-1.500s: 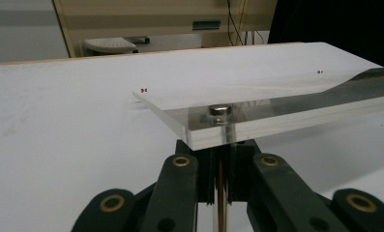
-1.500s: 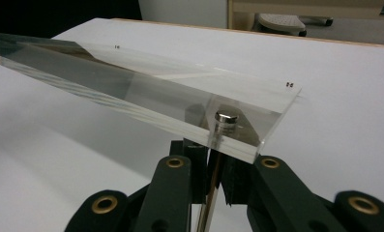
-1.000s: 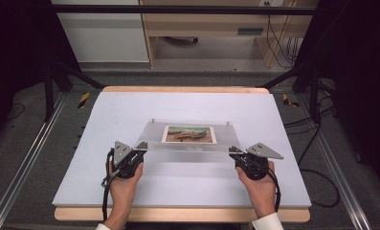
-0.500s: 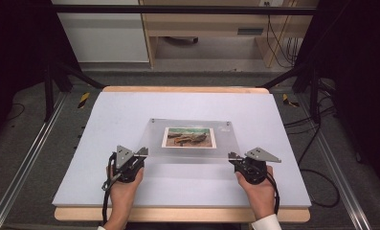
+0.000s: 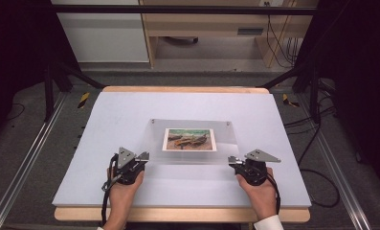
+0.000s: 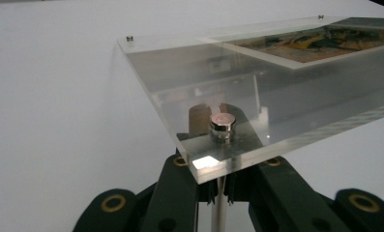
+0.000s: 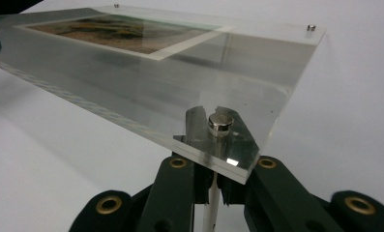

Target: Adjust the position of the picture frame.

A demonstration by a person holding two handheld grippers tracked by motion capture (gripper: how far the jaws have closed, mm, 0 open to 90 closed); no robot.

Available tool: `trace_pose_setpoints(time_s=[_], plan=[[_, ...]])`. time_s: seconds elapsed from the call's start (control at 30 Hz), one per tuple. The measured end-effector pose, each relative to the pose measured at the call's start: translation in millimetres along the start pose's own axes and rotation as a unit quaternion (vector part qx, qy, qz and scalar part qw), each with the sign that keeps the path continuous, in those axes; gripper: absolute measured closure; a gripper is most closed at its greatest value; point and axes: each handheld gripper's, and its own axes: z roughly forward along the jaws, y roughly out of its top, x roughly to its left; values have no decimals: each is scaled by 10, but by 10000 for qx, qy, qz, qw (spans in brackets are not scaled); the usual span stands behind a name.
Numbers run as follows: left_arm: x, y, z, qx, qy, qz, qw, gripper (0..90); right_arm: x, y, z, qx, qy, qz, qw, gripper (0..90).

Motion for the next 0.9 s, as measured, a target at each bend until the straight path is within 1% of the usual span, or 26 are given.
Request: trace_pose_setpoints(time_s=[0.17,0.27,0.33,0.4,0.5,0.63,0.8,0.9], plan=[[11,-25,17,160,-85,30,9998,833,-3,-28,14,135,-7,-15,9999,842],[-6,-23,10,182,-85,103,9997,832,-19,-28,19,169,-27,-38,9998,842],[-10,-27,11,185,-110,79,9997,833,-19,-35,13,161,-37,19,9999,843],[6,-40,27,232,-129,116,9996,833,-24,-48,20,169,-25,61,9998,842],[15,-57,43,265,-128,76,9995,834,-13,-63,40,254,-33,24,9997,842],[5,-54,52,352,-131,241,9990,833,-23,-55,49,292,-76,-6,9995,841],[1,-83,81,458,-142,232,9986,833,-18,-72,68,466,-161,-46,9988,839],[8,-86,86,507,-178,260,9982,833,-18,-76,72,507,-172,-52,9986,838]])
